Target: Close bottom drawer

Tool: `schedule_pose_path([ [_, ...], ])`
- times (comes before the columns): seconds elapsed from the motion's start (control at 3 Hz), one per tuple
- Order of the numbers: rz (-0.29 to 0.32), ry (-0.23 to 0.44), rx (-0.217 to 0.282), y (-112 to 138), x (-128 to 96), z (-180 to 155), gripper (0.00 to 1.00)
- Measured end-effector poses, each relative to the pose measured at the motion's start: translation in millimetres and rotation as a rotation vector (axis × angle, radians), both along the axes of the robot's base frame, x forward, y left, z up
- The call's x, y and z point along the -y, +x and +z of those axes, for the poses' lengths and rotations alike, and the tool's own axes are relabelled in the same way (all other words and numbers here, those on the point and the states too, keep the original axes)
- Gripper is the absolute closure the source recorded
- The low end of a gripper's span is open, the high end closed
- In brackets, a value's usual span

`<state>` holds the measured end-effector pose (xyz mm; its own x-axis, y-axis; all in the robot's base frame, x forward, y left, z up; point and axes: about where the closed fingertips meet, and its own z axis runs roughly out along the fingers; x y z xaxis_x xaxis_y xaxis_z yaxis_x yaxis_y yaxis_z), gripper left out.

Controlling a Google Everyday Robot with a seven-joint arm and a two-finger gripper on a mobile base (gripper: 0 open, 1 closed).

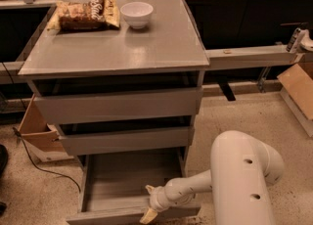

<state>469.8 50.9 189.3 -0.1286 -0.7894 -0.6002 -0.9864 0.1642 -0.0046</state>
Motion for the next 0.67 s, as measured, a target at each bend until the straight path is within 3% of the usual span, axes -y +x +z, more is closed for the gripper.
schedule_pose_path([
  [0.67, -0.053, 0.006, 0.096, 32.7, 5.9, 5.9, 0.65],
])
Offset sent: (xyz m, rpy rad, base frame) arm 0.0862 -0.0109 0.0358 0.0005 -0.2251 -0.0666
